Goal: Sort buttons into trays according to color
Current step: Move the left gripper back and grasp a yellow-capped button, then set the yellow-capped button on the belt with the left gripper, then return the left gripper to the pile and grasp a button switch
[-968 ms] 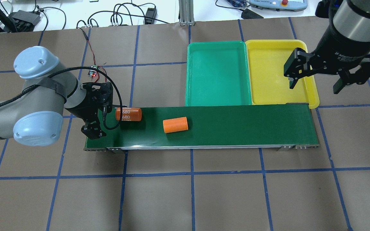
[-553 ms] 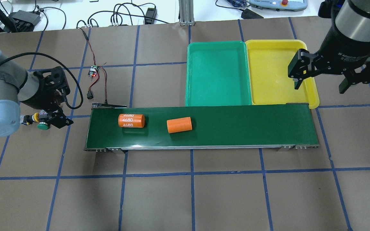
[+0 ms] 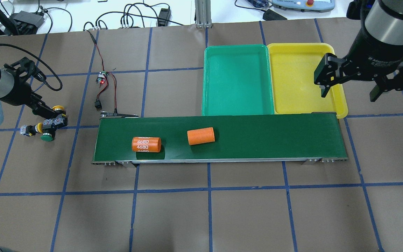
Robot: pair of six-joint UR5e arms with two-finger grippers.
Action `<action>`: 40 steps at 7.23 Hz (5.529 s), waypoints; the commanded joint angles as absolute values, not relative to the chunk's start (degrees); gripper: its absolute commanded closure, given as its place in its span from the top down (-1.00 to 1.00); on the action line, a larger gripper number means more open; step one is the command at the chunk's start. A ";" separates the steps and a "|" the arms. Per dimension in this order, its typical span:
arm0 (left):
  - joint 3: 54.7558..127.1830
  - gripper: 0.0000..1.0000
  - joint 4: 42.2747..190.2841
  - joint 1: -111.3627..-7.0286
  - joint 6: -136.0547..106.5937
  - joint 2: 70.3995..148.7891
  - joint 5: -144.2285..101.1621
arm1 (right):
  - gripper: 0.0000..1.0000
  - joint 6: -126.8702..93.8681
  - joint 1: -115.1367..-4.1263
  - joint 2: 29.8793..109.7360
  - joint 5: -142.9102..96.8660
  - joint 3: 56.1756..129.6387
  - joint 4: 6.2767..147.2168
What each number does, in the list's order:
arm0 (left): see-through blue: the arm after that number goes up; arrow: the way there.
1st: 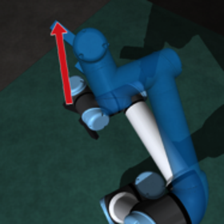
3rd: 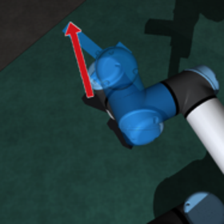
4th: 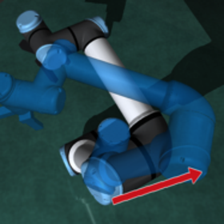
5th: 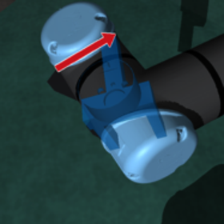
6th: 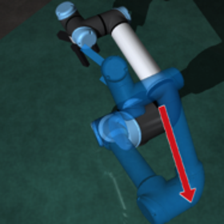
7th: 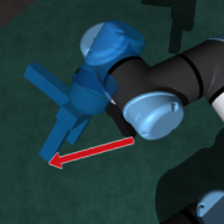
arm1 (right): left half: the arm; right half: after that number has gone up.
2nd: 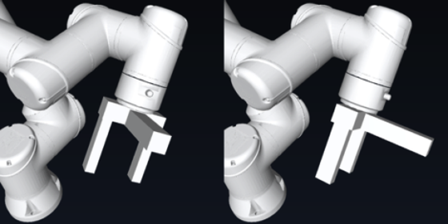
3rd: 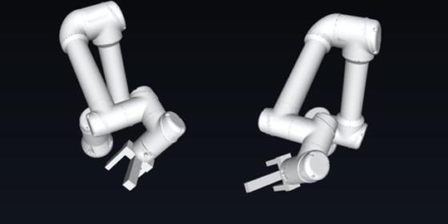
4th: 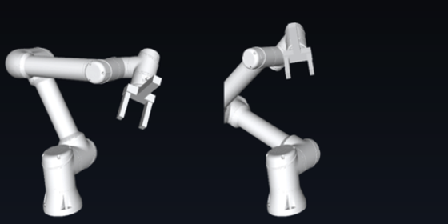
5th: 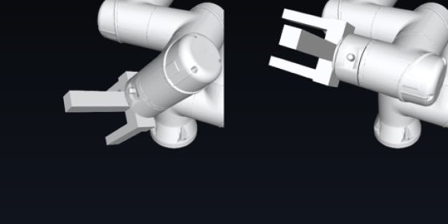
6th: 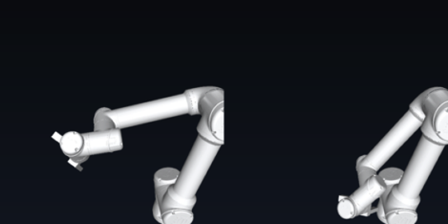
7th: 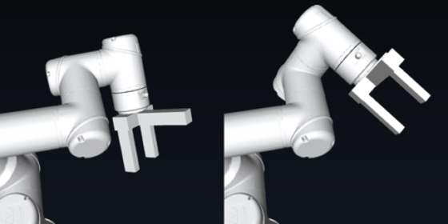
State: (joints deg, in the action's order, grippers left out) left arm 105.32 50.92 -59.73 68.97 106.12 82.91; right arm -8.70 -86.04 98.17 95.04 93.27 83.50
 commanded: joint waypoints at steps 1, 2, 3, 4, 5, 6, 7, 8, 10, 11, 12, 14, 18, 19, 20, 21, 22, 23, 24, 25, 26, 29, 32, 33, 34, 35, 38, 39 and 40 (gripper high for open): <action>98.10 1.00 50.54 -58.02 62.58 113.35 82.97 | 1.00 -8.70 -86.22 98.17 94.92 93.34 83.50; 97.30 1.00 50.45 -54.35 64.75 115.12 82.97 | 1.00 -8.70 -86.22 98.17 94.83 93.34 83.41; 99.04 0.98 51.75 -50.31 84.09 116.35 82.53 | 1.00 -8.70 -86.22 98.17 94.83 93.34 83.41; 98.79 0.98 53.86 -49.40 96.12 116.98 83.05 | 1.00 -8.70 -86.22 98.17 94.83 93.34 83.50; 99.75 0.94 55.18 -49.48 100.85 117.42 83.32 | 1.00 -8.70 -86.22 98.17 94.83 93.34 83.50; 100.36 0.92 59.63 -49.48 110.56 117.25 84.02 | 1.00 -8.70 -86.22 98.17 94.83 93.34 83.41; 100.55 0.48 60.20 -49.40 113.87 117.51 86.02 | 1.00 -8.70 -86.22 98.17 94.83 93.34 83.41; 100.63 0.52 59.86 -49.48 114.60 118.29 87.00 | 1.00 -8.70 -86.22 98.09 94.83 93.34 83.50; 100.46 0.25 58.98 -49.39 116.27 119.35 87.89 | 1.00 -8.70 -86.13 98.09 94.92 93.34 83.50; 100.37 -0.39 58.97 -49.48 116.37 119.36 87.89 | 1.00 -8.70 -86.22 98.09 94.83 93.34 83.50; 100.11 -0.99 58.97 -49.48 116.37 118.75 87.98 | 1.00 -8.01 -85.87 98.09 94.66 93.34 83.06; 99.67 -1.00 62.20 -50.44 116.28 114.72 87.98 | 1.00 -7.65 -85.87 98.09 94.31 93.34 83.67; 103.43 -1.00 69.26 -66.65 116.10 102.86 87.01 | 1.00 -6.95 -86.39 98.26 86.33 93.34 82.44; 106.14 -1.00 69.17 -72.19 116.19 100.83 86.75 | 1.00 -6.86 -86.57 98.52 85.26 93.34 82.35; 107.65 -1.00 68.47 -77.73 115.50 98.98 86.92 | 1.00 -6.77 -86.66 98.53 85.34 93.86 82.27; 108.36 -1.00 68.47 -81.96 114.62 98.62 86.84 | 1.00 -6.77 -86.75 98.70 85.95 94.13 82.27; 110.46 -1.00 66.64 -85.05 108.08 97.66 87.10 | 1.00 -6.85 -86.84 99.48 86.04 94.83 82.00; 113.09 -1.00 63.14 -87.34 101.93 97.39 87.01 | 1.00 -6.86 -86.84 100.28 86.22 95.88 82.00; 115.99 -0.99 58.49 -90.06 96.99 96.95 87.71 | 1.00 -6.86 -86.84 100.37 86.31 96.41 82.09; 117.49 -0.73 57.40 -90.44 95.46 96.07 87.89 | 1.00 -6.86 -86.84 100.46 86.31 96.50 82.09; 117.94 -0.09 57.31 -90.44 93.97 95.46 87.89 | 1.00 -6.86 -86.84 100.46 86.40 96.50 82.09; 117.95 0.61 57.30 -87.21 92.38 95.28 87.80 | 1.00 -6.94 -86.84 100.55 86.31 96.85 82.26; 116.81 0.61 56.87 -79.67 91.76 94.05 87.28 | 1.00 -7.20 -86.84 100.28 86.40 96.77 82.61; 116.55 0.62 54.43 -75.10 92.02 95.26 86.93 | 1.00 -7.38 -86.84 100.28 86.40 96.77 82.97; 115.93 0.75 52.58 -69.58 92.02 96.49 86.66 | 1.00 -7.64 -86.84 100.37 86.40 96.85 82.79; 114.71 0.85 51.60 -64.82 95.76 98.07 86.75 | 1.00 -7.47 -86.84 100.28 86.31 96.86 82.97; 103.57 0.84 49.48 -57.60 128.10 107.37 86.93 | 1.00 -8.26 -86.84 100.02 86.40 96.86 82.44; 99.97 0.83 49.57 -56.26 133.71 110.97 86.92 | 1.00 -9.22 -86.75 100.02 86.40 96.86 82.62; 98.10 0.81 49.66 -56.16 136.12 114.40 86.75 | 1.00 -10.27 -85.96 100.02 86.14 96.77 83.40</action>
